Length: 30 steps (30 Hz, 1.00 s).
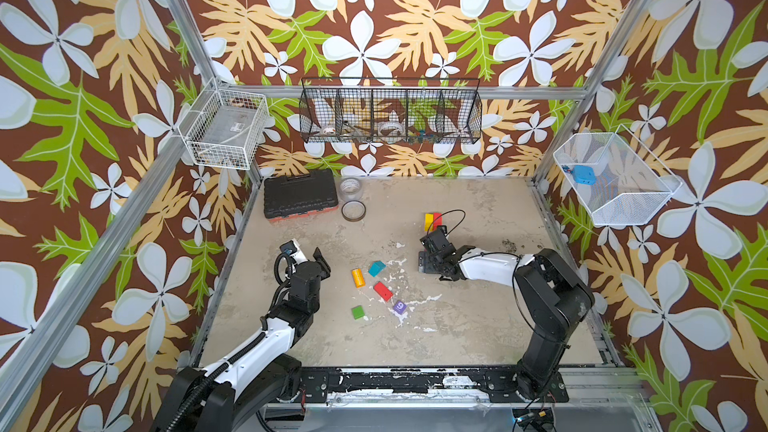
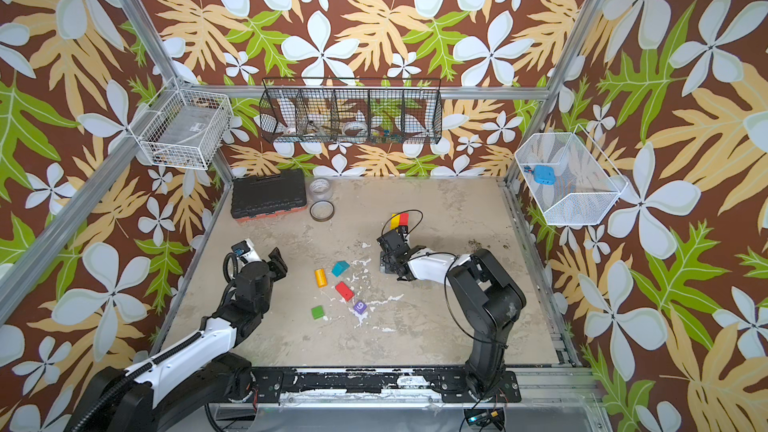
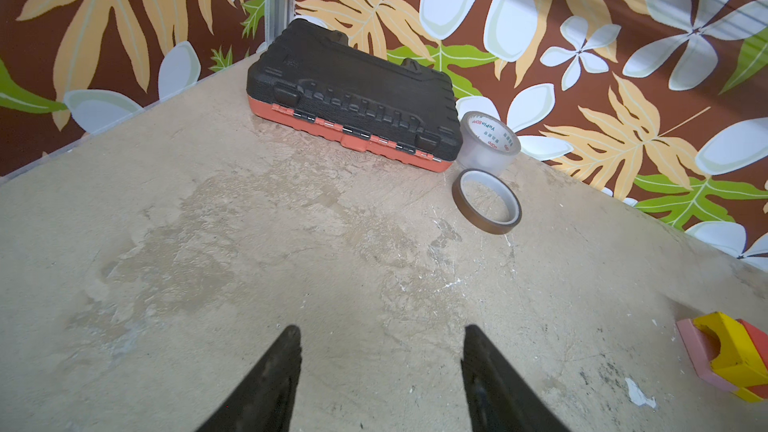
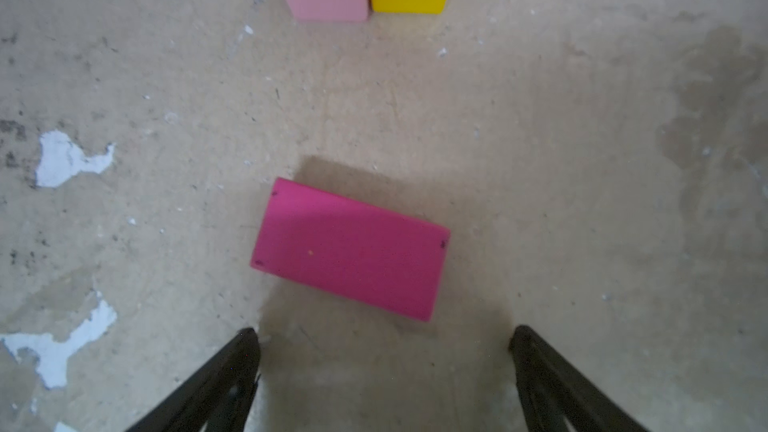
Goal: Build the wood block tower
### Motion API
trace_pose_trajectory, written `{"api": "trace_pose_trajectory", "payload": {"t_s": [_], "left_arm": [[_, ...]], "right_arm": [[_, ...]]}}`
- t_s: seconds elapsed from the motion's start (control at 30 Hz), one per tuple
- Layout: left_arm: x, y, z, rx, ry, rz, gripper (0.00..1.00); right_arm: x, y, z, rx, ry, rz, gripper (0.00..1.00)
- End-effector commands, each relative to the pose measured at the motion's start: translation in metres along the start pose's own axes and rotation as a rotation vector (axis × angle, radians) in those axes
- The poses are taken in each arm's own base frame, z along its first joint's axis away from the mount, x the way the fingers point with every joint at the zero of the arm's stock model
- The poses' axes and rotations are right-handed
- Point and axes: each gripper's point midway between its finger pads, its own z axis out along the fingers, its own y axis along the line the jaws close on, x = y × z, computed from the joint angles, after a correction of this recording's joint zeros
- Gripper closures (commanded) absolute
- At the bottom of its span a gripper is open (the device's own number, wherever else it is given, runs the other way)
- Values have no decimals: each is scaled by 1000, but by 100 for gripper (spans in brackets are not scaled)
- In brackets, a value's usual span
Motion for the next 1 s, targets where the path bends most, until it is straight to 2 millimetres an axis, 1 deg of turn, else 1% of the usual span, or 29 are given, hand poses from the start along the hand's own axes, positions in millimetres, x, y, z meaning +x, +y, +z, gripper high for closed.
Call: {"api": "trace_pose_trajectory", "payload": {"t_s": [0.0,0.1,0.23,0.27,0.33,0.4,0.5,0.63,0.83,0.9,0.97], "left_arm": [[-7,-3,0,12,-24,-15,37],[-7,-3,0,14,-24,-14,37],[-6,-3,0,14,-24,-15,37],[-6,-3,0,14,-23,-15,37],[-7,-3,0,15,-25,-15,37],[-6,-3,0,16,-24,-16,37],[-5,-3,0,15,-21,-13,37],[-6,-4,0,18,-24,-16,37],[-6,-4,0,20,-23,-15,37],[-6,-4,-1,22,-22,-15,37],[-6,-4,0,20,-22,-15,37]], "right_arm": [[29,6,10,-23,132,13,8],[30,10,16,-20,147,16,9],[28,10,19,2,146,19,10],[29,10,19,7,146,19,11],[30,7,20,23,149,17,17],[31,5,21,37,149,18,19],[31,5,22,40,148,18,20],[27,12,21,18,142,7,22],[23,14,27,49,151,-25,23],[23,13,28,58,150,-30,26],[24,12,27,67,148,-35,32]]}}
